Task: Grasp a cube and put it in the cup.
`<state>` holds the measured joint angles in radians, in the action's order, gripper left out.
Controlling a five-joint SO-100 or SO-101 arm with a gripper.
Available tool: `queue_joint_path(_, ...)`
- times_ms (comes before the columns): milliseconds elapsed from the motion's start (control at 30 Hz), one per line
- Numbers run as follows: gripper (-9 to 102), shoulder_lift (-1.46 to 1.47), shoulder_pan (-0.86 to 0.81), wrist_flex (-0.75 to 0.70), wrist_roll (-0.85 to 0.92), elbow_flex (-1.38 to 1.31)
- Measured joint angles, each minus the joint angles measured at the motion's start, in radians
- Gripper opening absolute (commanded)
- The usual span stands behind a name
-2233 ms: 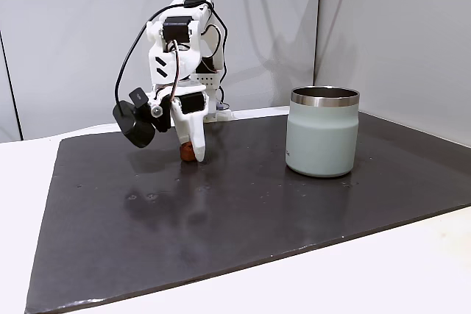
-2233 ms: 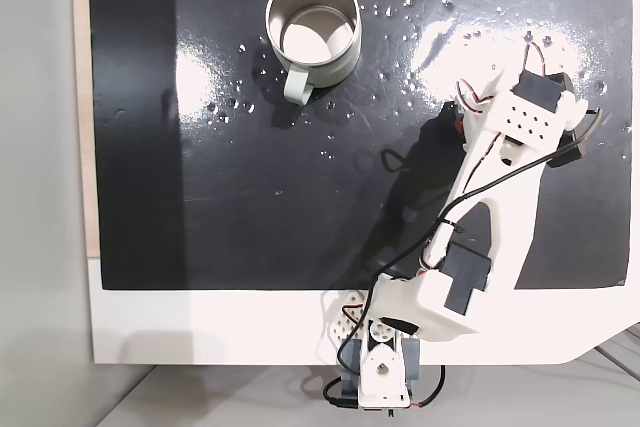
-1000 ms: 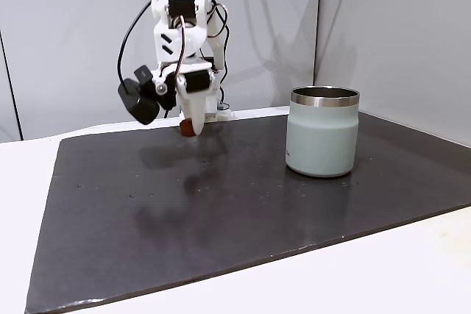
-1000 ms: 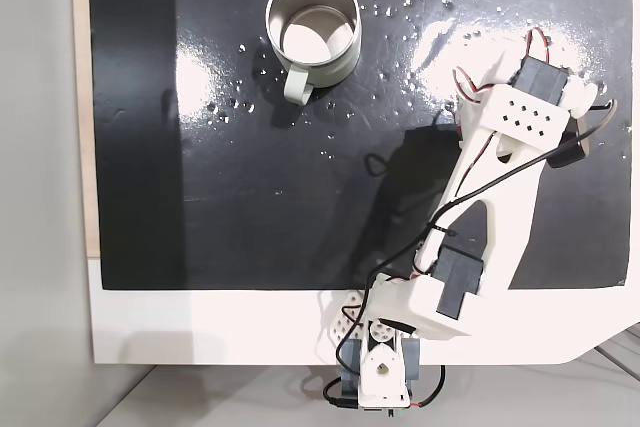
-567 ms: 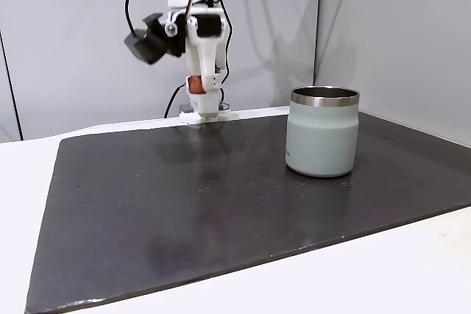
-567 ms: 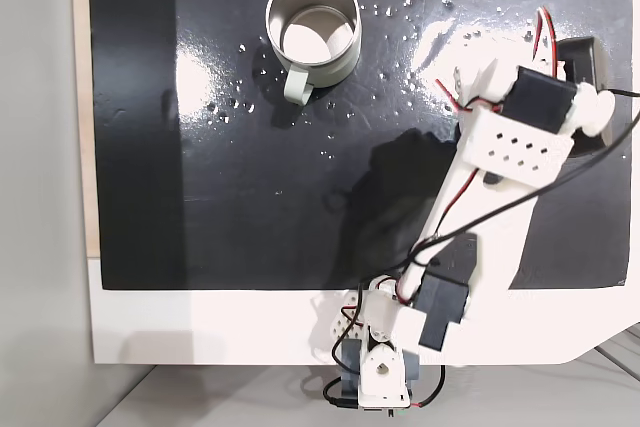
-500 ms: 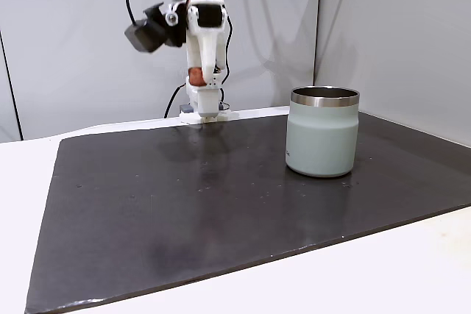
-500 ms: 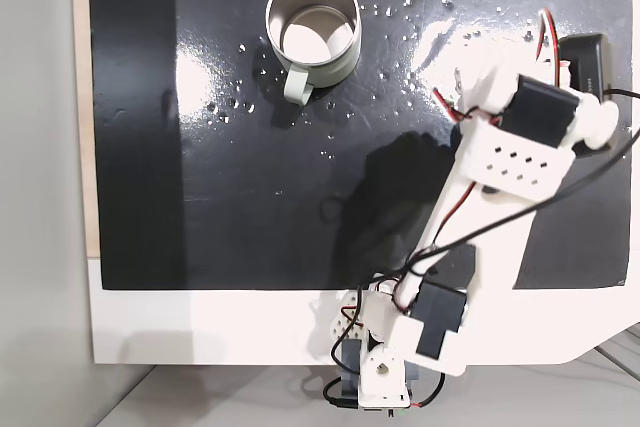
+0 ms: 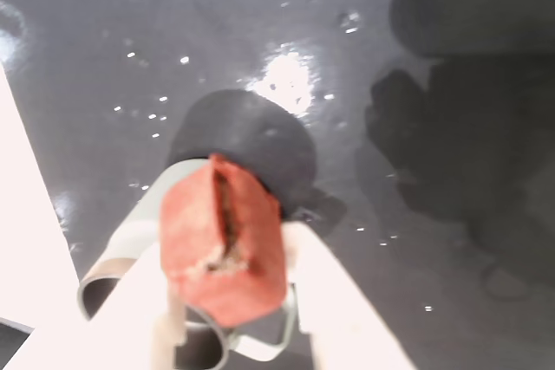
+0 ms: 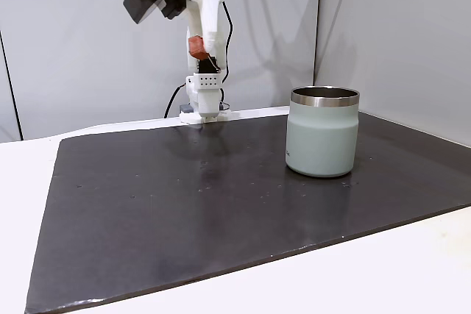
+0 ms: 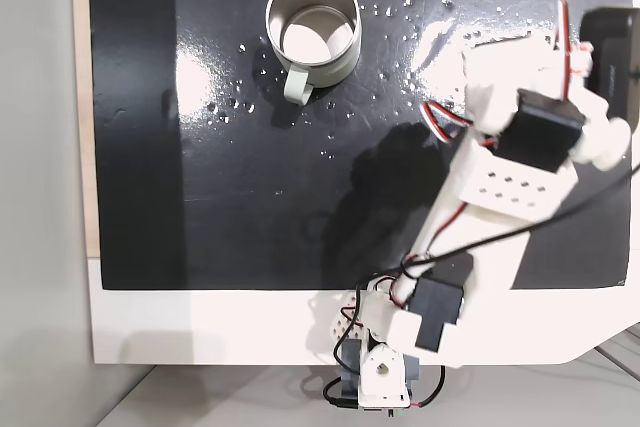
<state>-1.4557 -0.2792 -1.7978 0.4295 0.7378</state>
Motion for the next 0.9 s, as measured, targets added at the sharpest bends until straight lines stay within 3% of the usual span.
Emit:
queue_joint_path(500, 2, 0.396, 0.287, 0.0, -0.284, -0.471)
queue_joint_path(900, 2, 0.506, 0.477, 0.032, -0.299, -0.561)
